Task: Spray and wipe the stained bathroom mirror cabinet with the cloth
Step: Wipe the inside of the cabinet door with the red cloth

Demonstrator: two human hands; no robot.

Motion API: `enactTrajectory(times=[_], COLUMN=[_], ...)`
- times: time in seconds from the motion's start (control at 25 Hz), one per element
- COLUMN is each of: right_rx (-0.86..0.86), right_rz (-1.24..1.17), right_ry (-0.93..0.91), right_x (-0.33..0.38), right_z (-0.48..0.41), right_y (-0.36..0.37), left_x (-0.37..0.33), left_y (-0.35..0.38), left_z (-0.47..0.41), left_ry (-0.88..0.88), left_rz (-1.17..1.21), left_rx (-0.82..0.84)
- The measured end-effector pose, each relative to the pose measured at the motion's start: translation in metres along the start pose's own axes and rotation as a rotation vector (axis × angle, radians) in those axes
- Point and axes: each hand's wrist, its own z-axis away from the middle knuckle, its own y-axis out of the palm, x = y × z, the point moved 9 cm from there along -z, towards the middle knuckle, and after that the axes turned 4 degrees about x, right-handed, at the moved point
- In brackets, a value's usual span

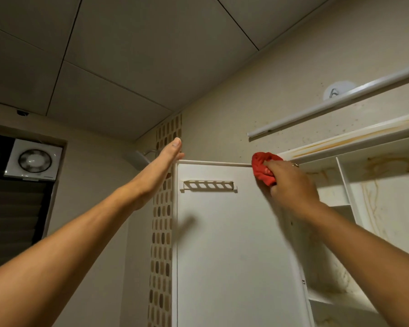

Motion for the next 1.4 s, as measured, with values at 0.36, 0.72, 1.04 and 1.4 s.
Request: enactTrajectory(times=[0.36, 0.72, 1.04, 1.4], right_rx=[0.115, 0.192, 0.166, 0.063], right_rz=[-0.243, 0.031, -0.202, -0.275], right_ry=[-0.363, -0.086, -0.269, -0.07], right_x=[0.174, 0.116, 0.202, 0.204], right_z=[0.016, -0.002, -0.001, 0.005], right_y=[-0.006, -0.003, 0.006, 0.013], left_x=[-0.002, -0.001, 0.006, 0.009], left_y=[0.0, -0.007, -0.014, -0.02], left_z=[0.006, 0.004, -0.004, -0.004], left_ry=[0.042, 0.018, 0.035, 0.001], left_rz=[0.031, 0.095, 0.181, 0.201], left_rx=[-0.003, -0.007, -0.036, 0.008])
